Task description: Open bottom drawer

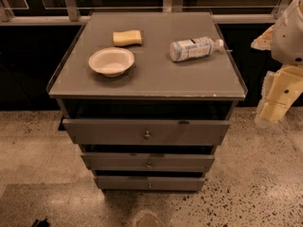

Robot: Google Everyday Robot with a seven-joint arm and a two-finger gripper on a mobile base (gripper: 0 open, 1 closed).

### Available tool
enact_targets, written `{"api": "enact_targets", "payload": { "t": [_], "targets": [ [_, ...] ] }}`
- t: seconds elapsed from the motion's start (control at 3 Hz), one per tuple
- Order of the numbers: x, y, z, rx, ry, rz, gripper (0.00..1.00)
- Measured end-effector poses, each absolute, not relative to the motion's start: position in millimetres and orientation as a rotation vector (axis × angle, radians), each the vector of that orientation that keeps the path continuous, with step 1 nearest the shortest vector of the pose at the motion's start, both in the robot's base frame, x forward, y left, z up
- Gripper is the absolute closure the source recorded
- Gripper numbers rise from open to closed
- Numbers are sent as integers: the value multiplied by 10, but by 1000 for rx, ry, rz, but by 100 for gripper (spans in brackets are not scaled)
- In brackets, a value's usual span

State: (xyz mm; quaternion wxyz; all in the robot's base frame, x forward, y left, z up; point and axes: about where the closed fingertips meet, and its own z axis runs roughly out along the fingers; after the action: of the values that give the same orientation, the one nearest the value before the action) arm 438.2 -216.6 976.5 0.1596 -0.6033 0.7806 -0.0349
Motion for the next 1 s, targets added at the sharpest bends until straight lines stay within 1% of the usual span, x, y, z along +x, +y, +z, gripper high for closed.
{"api": "enact_targets", "payload": {
  "t": [0.67,1.0],
  "targets": [
    [4358,-2192,9632,-1676,2232,-92,0],
    [4288,-2245,9121,-1566,2271,-10,0]
  ]
}}
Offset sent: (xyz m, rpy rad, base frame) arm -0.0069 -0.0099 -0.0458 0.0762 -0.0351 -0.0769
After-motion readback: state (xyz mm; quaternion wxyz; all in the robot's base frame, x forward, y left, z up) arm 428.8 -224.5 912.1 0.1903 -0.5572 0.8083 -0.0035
